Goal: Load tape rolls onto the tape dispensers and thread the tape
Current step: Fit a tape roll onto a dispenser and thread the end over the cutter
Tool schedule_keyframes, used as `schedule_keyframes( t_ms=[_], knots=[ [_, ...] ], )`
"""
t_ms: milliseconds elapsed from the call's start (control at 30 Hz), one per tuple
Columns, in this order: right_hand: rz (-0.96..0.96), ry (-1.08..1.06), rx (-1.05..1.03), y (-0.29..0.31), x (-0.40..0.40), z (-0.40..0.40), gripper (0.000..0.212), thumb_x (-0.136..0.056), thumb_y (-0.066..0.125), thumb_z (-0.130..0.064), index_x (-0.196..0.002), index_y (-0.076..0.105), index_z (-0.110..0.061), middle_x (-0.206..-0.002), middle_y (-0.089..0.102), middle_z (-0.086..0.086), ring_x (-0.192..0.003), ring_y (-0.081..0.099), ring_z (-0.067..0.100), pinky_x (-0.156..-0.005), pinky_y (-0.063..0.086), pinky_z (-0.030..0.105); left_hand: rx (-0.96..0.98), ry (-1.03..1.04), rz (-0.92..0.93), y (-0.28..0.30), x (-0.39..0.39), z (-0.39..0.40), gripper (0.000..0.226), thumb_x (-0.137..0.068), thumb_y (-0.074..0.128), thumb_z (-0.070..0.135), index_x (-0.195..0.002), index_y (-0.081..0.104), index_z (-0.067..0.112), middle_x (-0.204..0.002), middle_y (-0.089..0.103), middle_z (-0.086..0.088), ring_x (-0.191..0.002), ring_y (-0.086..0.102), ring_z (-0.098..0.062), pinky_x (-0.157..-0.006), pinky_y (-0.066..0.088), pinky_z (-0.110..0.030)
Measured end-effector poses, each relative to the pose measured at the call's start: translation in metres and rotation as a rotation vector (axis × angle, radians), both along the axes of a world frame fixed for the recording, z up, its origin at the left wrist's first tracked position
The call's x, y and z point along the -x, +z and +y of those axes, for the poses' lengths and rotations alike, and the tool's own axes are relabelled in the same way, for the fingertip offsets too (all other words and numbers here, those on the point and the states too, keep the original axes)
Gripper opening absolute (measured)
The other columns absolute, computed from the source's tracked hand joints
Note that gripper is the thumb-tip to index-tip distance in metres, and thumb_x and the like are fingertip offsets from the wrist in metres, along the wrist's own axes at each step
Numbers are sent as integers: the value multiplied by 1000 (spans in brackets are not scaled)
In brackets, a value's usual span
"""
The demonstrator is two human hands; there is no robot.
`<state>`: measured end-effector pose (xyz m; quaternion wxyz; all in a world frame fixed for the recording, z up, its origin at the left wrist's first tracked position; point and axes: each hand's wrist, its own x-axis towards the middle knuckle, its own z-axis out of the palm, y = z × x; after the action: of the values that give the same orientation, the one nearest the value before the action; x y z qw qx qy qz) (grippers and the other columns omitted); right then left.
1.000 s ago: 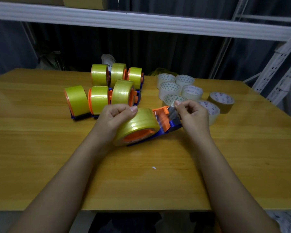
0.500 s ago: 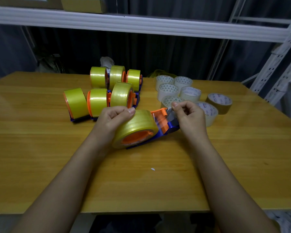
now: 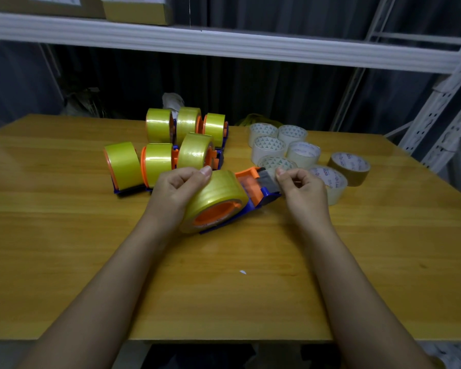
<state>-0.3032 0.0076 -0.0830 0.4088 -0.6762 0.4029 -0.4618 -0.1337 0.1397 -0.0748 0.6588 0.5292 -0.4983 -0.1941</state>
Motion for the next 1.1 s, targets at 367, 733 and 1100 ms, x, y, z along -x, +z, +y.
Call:
schedule_keyframes(
  t_ms=[367, 733, 1100],
  knots=[
    [-22, -9, -76, -2, 1, -2, 22, -97, 56, -29, -78, 59, -16, -72, 63, -2, -72, 60, 11, -71, 52, 32, -48, -26, -36, 1, 2, 1, 55, -79, 58, 50, -67, 54, -4, -65, 45, -28, -60, 45, -25, -59, 34, -32],
    [-118, -61, -121, 4, 6, -2, 17, -100, 49, -27, -85, 54, -19, -80, 68, 1, -68, 65, 6, -58, 51, 19, -109, -46, 0, 2, 3, 1, 22, -92, 54, 19, -72, 57, 10, -60, 56, 14, -58, 53, 5, -54, 41, -9],
    [-175, -13, -72, 12, 7, 4, 18, -101, 47, -22, -85, 53, -18, -73, 67, -4, -61, 65, -4, -54, 50, 12, -165, -68, 1, 2, -1, 3, 31, -66, 62, 58, -65, 62, 27, -65, 64, 10, -61, 62, -4, -53, 48, -15]
  ],
)
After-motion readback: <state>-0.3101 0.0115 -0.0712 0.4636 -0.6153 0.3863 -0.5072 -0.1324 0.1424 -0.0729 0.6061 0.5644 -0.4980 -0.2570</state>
